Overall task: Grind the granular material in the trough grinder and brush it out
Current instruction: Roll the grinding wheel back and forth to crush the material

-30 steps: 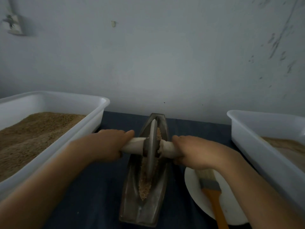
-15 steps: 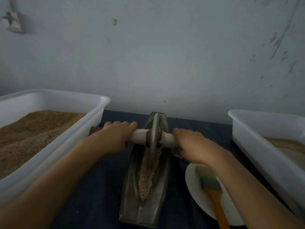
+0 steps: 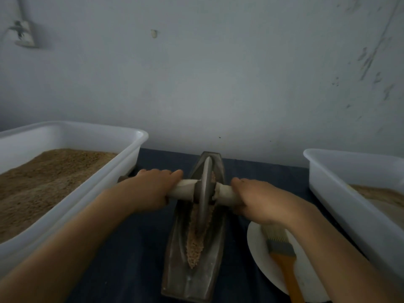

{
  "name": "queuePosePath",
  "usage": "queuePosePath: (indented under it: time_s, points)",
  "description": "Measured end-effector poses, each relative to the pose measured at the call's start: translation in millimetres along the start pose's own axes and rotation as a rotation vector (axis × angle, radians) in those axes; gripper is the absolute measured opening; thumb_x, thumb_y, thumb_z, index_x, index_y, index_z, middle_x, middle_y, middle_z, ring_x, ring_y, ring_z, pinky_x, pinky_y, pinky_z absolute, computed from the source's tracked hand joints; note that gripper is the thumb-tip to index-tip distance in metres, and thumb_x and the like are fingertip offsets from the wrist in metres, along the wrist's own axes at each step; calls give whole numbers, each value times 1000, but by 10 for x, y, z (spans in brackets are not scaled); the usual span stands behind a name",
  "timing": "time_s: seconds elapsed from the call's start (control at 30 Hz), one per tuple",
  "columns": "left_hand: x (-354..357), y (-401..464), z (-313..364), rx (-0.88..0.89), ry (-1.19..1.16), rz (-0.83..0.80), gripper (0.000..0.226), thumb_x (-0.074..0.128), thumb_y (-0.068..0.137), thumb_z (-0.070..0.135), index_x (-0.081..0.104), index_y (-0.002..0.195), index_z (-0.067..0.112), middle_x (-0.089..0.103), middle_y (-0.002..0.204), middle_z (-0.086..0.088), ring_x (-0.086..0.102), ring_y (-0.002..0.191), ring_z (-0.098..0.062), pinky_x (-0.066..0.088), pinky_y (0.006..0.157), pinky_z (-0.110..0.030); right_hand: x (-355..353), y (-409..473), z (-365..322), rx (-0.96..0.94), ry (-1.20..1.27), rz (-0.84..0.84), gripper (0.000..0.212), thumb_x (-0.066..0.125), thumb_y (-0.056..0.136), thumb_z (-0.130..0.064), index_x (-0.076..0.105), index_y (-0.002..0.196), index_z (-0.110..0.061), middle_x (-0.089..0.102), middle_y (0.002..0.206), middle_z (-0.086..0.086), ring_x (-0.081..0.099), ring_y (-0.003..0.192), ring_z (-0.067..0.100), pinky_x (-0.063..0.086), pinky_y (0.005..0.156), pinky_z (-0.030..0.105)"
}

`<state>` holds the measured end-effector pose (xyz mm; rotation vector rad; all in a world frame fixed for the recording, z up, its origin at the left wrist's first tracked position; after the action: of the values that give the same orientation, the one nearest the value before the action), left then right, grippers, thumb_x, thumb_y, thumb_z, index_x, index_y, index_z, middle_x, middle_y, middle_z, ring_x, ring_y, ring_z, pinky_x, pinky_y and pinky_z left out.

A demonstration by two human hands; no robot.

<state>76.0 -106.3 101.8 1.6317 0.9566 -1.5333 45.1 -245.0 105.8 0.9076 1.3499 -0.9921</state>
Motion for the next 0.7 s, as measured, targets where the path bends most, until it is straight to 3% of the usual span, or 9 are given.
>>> queuePosePath:
  time_s: [0.07, 0.17, 0.33, 0.47, 0.57, 0.7]
  points:
    - [42, -134, 46, 39, -76, -156, 36, 58, 90, 24, 31, 112, 33, 52, 109, 5, 51, 99, -11, 41, 90, -28, 24, -104, -85, -26, 40, -119, 26, 55, 92, -24, 43, 112, -13, 52, 108, 5, 45, 87, 14, 33, 57, 23]
    - [74, -313, 84, 77, -102, -331, 33, 57, 90, 24, 27, 101, 35, 46, 89, 13, 49, 87, -8, 39, 80, -25, 11, -237, -194, -74, 58, -203, 28, 57, 92, -29, 44, 112, -14, 52, 108, 5, 46, 87, 13, 33, 58, 19]
    - [86, -293, 79, 69, -136, -344, 32, 56, 91, 21, 29, 103, 32, 48, 93, 8, 51, 88, -12, 41, 79, -27, 4, -227, -195, -69, 64, -208, 25, 57, 92, -28, 43, 108, -16, 53, 106, 4, 48, 86, 14, 34, 58, 19]
    - [75, -85, 24, 42, -91, -174, 31, 55, 91, 21, 29, 104, 30, 48, 100, 7, 48, 90, -11, 36, 79, -25, 39, -41, -38, 2, 51, -113, 24, 54, 93, -22, 43, 112, -14, 53, 110, 5, 49, 89, 15, 36, 66, 26]
    - [-14, 110, -48, -32, 75, 98, 36, 53, 90, 22, 32, 120, 23, 48, 119, 0, 49, 107, -19, 36, 90, -35, 11, 103, 97, 42, -12, 64, 23, 52, 92, -18, 42, 111, -12, 52, 112, 6, 51, 95, 20, 31, 70, 29]
    - [-97, 231, -68, -79, 148, 369, 41, 55, 88, 20, 33, 122, 23, 45, 118, 2, 46, 108, -20, 34, 93, -35, -85, 194, 161, 54, -159, 311, 29, 53, 87, -15, 43, 114, -13, 50, 112, 6, 47, 101, 24, 23, 71, 31]
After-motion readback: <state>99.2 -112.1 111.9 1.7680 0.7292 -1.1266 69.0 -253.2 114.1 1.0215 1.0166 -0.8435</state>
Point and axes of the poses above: each hand's wrist, its own y-axis towards the middle knuckle, its own x-axis out of the palm, z = x × y, the point moved 10 cm from there along y, towards the middle knuckle
